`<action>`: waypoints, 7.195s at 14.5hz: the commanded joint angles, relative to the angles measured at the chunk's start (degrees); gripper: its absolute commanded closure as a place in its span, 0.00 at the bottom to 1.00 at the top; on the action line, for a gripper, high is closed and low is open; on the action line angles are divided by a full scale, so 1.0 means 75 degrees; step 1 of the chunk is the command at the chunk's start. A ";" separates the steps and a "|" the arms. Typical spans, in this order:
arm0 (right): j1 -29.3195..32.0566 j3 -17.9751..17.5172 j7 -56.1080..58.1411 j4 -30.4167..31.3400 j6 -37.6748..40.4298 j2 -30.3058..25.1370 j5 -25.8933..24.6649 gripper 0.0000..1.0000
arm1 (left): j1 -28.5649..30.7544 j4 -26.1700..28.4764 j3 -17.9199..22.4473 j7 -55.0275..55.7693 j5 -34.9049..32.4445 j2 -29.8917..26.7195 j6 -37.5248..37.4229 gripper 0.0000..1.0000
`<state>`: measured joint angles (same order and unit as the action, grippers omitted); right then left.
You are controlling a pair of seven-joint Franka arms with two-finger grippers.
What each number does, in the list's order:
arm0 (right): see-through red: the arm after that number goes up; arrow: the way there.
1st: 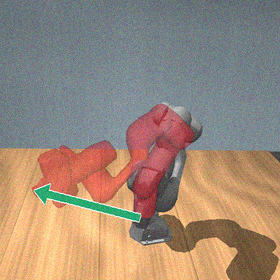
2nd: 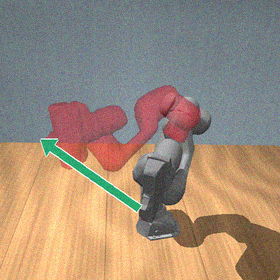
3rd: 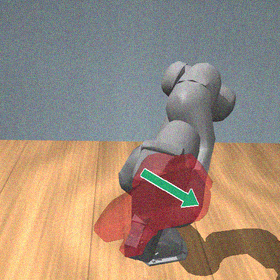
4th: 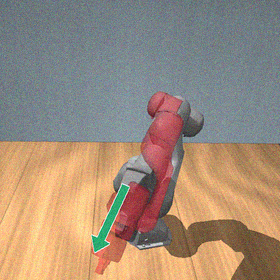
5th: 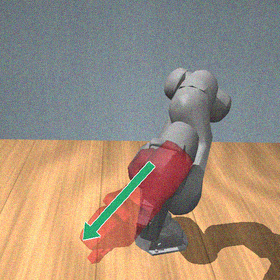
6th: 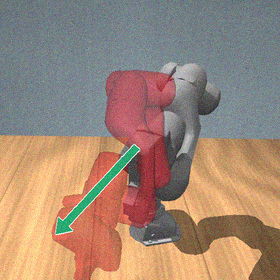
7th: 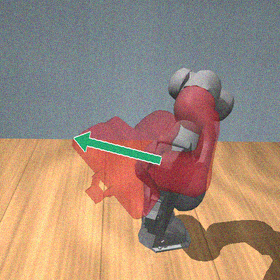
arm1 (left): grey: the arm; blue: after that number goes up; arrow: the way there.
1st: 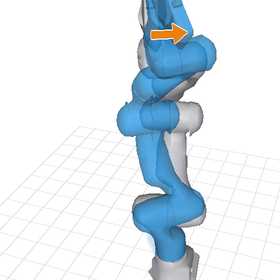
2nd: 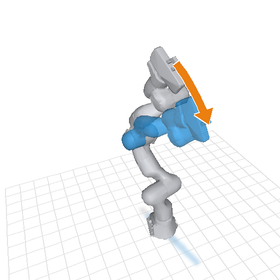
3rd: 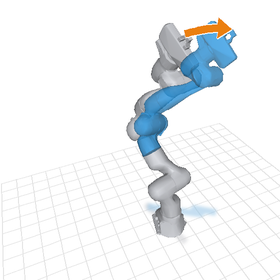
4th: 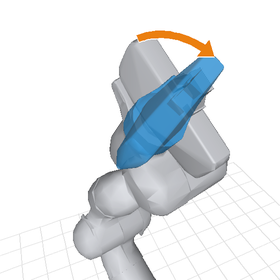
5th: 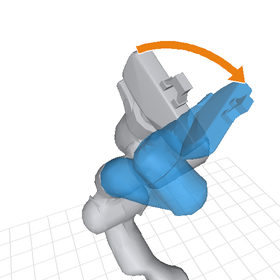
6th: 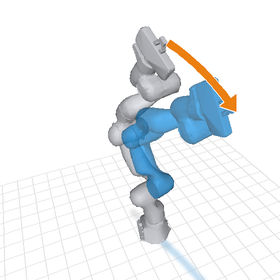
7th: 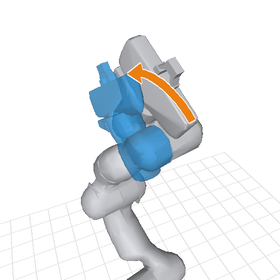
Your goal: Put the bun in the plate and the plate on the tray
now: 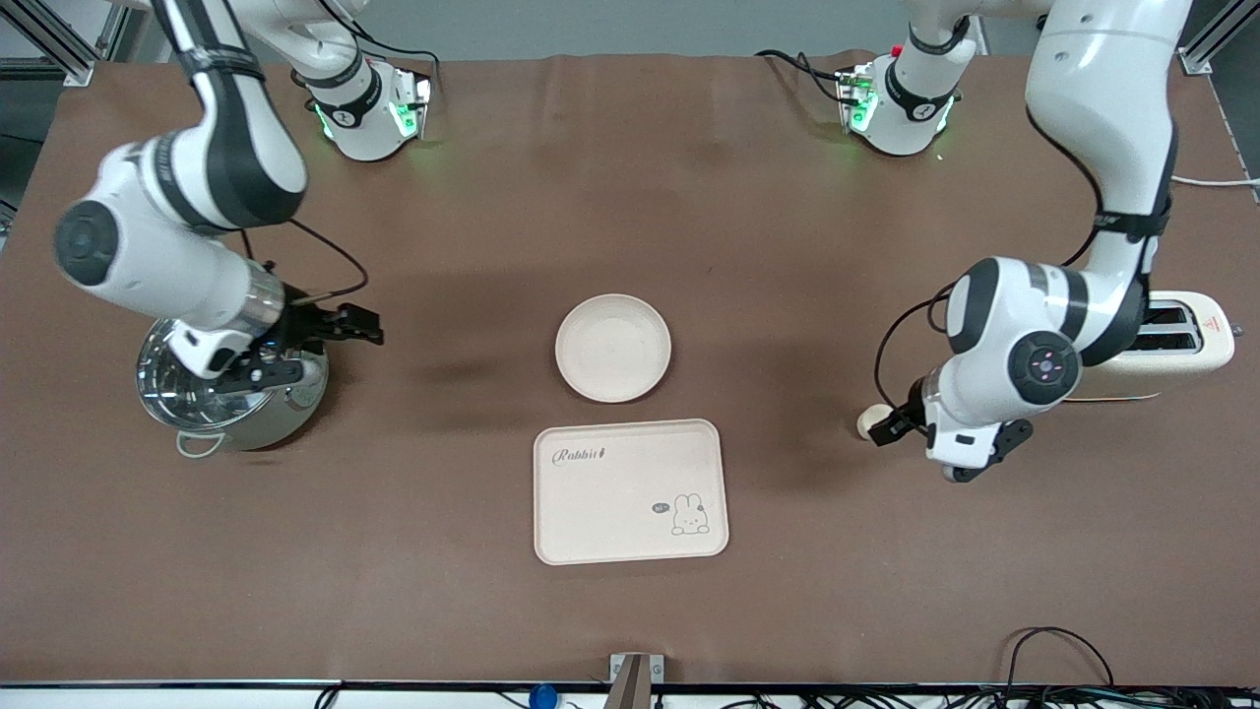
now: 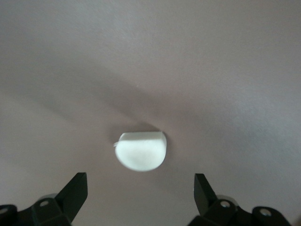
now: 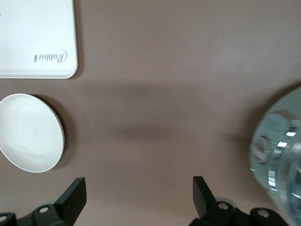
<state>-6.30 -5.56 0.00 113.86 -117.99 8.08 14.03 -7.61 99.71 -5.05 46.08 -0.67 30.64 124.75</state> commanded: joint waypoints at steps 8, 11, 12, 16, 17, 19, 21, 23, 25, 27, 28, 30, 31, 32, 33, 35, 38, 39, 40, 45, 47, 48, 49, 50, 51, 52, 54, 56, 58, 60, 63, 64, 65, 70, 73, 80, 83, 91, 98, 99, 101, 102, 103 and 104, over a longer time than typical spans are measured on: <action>-0.1632 0.0061 -0.1125 0.0639 -0.2618 0.1266 0.1281 0.00 | 0.0077 0.0908 -0.0018 0.0196 -0.0146 0.0579 0.1542 0.25; -0.1843 0.0061 -0.1125 0.0592 -0.2982 0.1571 0.1644 0.00 | 0.0042 0.0897 -0.0030 0.0208 -0.0099 0.0568 0.1531 0.57; -0.1902 0.0061 -0.1137 0.0534 -0.3111 0.1664 0.1738 0.00 | 0.0019 0.0897 -0.0065 0.0243 -0.0041 0.0521 0.1519 0.60; -0.2078 0.0061 -0.1359 0.0463 -0.3393 0.1911 0.1762 0.00 | -0.0122 0.0628 -0.1210 0.2101 -0.0040 0.0462 0.1460 0.60; -0.2136 0.0061 -0.1406 0.0393 -0.3393 0.1958 0.1762 0.00 | -0.0250 0.0546 -0.1469 0.2512 -0.0063 0.0462 0.1460 0.59; -0.2183 0.0061 -0.1593 0.0241 -0.3416 0.2121 0.1762 0.00 | -0.0950 0.0219 -0.1647 0.3542 -0.0087 0.0497 0.1460 0.59; -0.2335 0.0061 -0.1781 0.0054 -0.3545 0.2320 0.1762 0.00 | -0.1748 -0.0121 -0.1635 0.4481 -0.0122 0.0683 0.1460 0.58; -0.2476 0.0061 -0.2027 -0.0122 -0.3721 0.2555 0.1762 0.00 | -0.2392 -0.0543 -0.1635 0.5348 -0.0111 0.1057 0.1542 0.58; -0.2628 0.0061 -0.2250 -0.0298 -0.3745 0.2708 0.1751 0.00 | -0.2967 -0.1070 -0.1589 0.5983 -0.0122 0.1491 0.1554 0.56; -0.2652 0.0061 -0.2286 -0.0334 -0.3768 0.2767 0.1751 0.00 | -0.3238 -0.1201 -0.1588 0.6079 -0.0122 0.1715 0.1600 0.50; -0.2675 0.0061 -0.2286 -0.0334 -0.3849 0.2778 0.1751 0.00 | -0.3309 -0.1189 -0.1588 0.6079 -0.0134 0.1762 0.1763 0.45; -0.2757 0.0061 -0.2321 -0.0334 -0.4002 0.2872 0.1751 0.00 | -0.3333 -0.1177 -0.1588 0.6114 -0.0134 0.1833 0.1870 0.20; -0.2781 0.0061 -0.2321 -0.0346 -0.4049 0.2907 0.1751 0.00 | -0.3322 -0.1189 -0.1588 0.6137 -0.0134 0.1810 0.1870 0.02; -0.2793 0.0061 -0.2321 -0.0346 -0.4107 0.2942 0.1751 0.00 | -0.3287 -0.1189 -0.1588 0.6126 -0.0157 0.1740 0.1859 0.00; -0.2793 0.0061 -0.2321 -0.0346 -0.4108 0.2954 0.1751 0.00 | -0.3217 -0.1201 -0.1588 0.6126 -0.0273 0.1623 0.1777 0.00; -0.2793 0.0061 -0.2321 -0.0346 -0.4120 0.2954 0.1751 0.00 | -0.2890 -0.1212 -0.1472 0.6033 -0.0414 0.1063 0.1160 0.00; -0.2804 0.0073 -0.2321 -0.0346 -0.4108 0.2966 0.1751 0.00 | -0.2421 -0.1364 -0.1459 0.5694 -0.0509 0.0160 0.0233 0.00; -0.2793 0.0061 -0.2309 -0.0346 -0.4108 0.2966 0.1751 0.00 | -0.2234 -0.1446 -0.1459 0.5286 -0.0509 -0.0109 -0.0083 0.00; -0.2804 0.0061 -0.2309 -0.0334 -0.4120 0.2966 0.1751 0.00 | -0.1918 -0.1563 -0.1459 0.4690 -0.0509 -0.0425 -0.0504 0.00; -0.2851 0.0073 -0.2309 -0.0334 -0.4190 0.3025 0.1739 0.00 | -0.0371 -0.2009 -0.1459 0.1069 -0.0497 -0.1669 -0.2661 0.00; -0.2863 0.0073 -0.2309 -0.0334 -0.4190 0.3036 0.1739 0.00 | 0.0156 -0.2173 -0.1459 -0.0126 -0.0509 -0.2125 -0.3399 0.00; -0.2863 0.0073 -0.2321 -0.0334 -0.4202 0.3048 0.1739 0.00 | 0.0356 -0.2185 -0.1448 -0.0735 -0.0509 -0.2337 -0.3647 0.00; -0.2886 0.0073 -0.2321 -0.0334 -0.4260 0.3095 0.1739 0.00 | 0.0567 -0.2185 -0.1436 -0.1298 -0.0509 -0.2548 -0.3870 0.00; -0.2921 0.0073 -0.2309 -0.0334 -0.4342 0.3107 0.1739 0.00 | 0.0801 -0.2185 -0.1448 -0.1803 -0.0509 -0.2816 -0.4127 0.00; -0.2945 0.0073 -0.2321 -0.0334 -0.4366 0.3118 0.1739 0.00 | 0.0943 -0.2185 -0.1448 -0.2191 -0.0509 -0.3051 -0.4385 0.00; -0.2968 0.0073 -0.2321 -0.0334 -0.4366 0.3130 0.1739 0.00 | 0.1060 -0.2185 -0.1448 -0.2543 -0.0509 -0.3239 -0.4677 0.00; -0.2969 0.0073 -0.2297 -0.0322 -0.4459 0.3246 0.1727 0.08 | 0.1248 -0.2185 -0.1448 -0.3153 -0.0497 -0.3614 -0.5066 0.00; -0.3097 0.0073 -0.2297 -0.0322 -0.4612 0.3364 0.1692 0.08 | 0.1447 -0.2069 -0.1413 -0.3831 -0.0439 -0.3977 -0.5324 0.00; -0.3203 0.0073 -0.2286 -0.0322 -0.4670 0.3411 0.1669 0.08 | 0.1413 -0.1648 -0.1145 -0.4395 -0.0404 -0.4364 -0.5337 0.00; -0.3308 0.0073 -0.2227 -0.0264 -0.4671 0.3411 0.1657 0.17 | 0.1285 -0.1238 -0.0782 -0.4899 -0.0333 -0.4739 -0.5337 0.00; -0.3297 0.0085 -0.2005 -0.0124 -0.4659 0.3400 0.1657 0.32 | 0.1014 -0.0815 -0.0371 -0.4972 -0.0030 -0.5069 -0.5302 0.00; -0.3285 0.0085 -0.1923 -0.0100 -0.4659 0.3388 0.1657 0.34 | 0.1014 -0.0791 -0.0370 -0.4972 0.0041 -0.5069 -0.5301 0.00; -0.3285 0.0085 -0.1911 -0.0065 -0.4670 0.3376 0.1645 0.38 | 0.1014 -0.0802 -0.0381 -0.4972 0.0053 -0.5069 -0.5301 0.00; -0.3297 0.0085 -0.1899 0.0029 -0.4752 0.3329 0.1645 0.50 | 0.1085 -0.0838 -0.0370 -0.5382 0.0218 -0.4987 -0.5290 0.00; -0.3343 0.0085 -0.1899 0.0087 -0.4799 0.3283 0.1645 0.62 | 0.1085 -0.0826 -0.0370 -0.5394 0.0218 -0.4987 -0.5290 0.00; -0.3180 0.0073 -0.1911 0.0322 -0.4322 0.2452 0.1669 1.00 | 0.1214 -0.0826 -0.0358 -0.5394 0.0206 -0.4987 -0.5313 0.00; -0.2829 0.0050 -0.1922 0.0182 -0.3665 0.1971 0.1739 1.00 | 0.1214 -0.0838 -0.0358 -0.5394 0.0206 -0.4964 -0.5313 0.00; -0.2699 0.0073 -0.1946 -0.1375 -0.3954 0.2788 0.2407 1.00 | 0.1202 -0.0920 -0.0358 -0.5382 0.0089 -0.4566 -0.4927 0.00; -0.2700 0.0061 -0.2028 -0.3297 -0.4671 0.4816 0.2454 1.00 | 0.1202 -0.0920 -0.0370 -0.5382 0.0089 -0.4472 -0.4739 0.00; -0.2641 0.0050 -0.2028 -0.3485 -0.4659 0.4945 0.2477 1.00 | 0.1202 -0.0920 -0.0370 -0.5382 0.0089 -0.4483 -0.4739 0.00; -0.2513 0.0061 -0.1993 -0.3860 -0.4659 0.5261 0.2594 1.00 | 0.1179 -0.0885 -0.0370 -0.5382 0.0089 -0.4483 -0.4751 0.00; -0.2477 0.0061 -0.1993 -0.4012 -0.4659 0.5391 0.2594 1.00 | 0.1178 -0.0885 -0.0381 -0.5382 0.0089 -0.4483 -0.4751 0.00; -0.2465 0.0061 -0.1993 -0.4141 -0.4659 0.5508 0.2594 1.00 | 0.1190 -0.0873 -0.0381 -0.5382 0.0089 -0.4495 -0.4762 0.00; -0.2465 0.0061 -0.1981 -0.4178 -0.4670 0.5579 0.2594 1.00 | 0.1190 -0.0873 -0.0381 -0.5382 0.0089 -0.4495 -0.4774 0.00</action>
<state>-25.34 -4.52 -15.14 85.59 -153.38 47.72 32.27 1.32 93.02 -7.99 6.76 -0.10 -2.69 88.86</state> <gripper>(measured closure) 0.943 0.000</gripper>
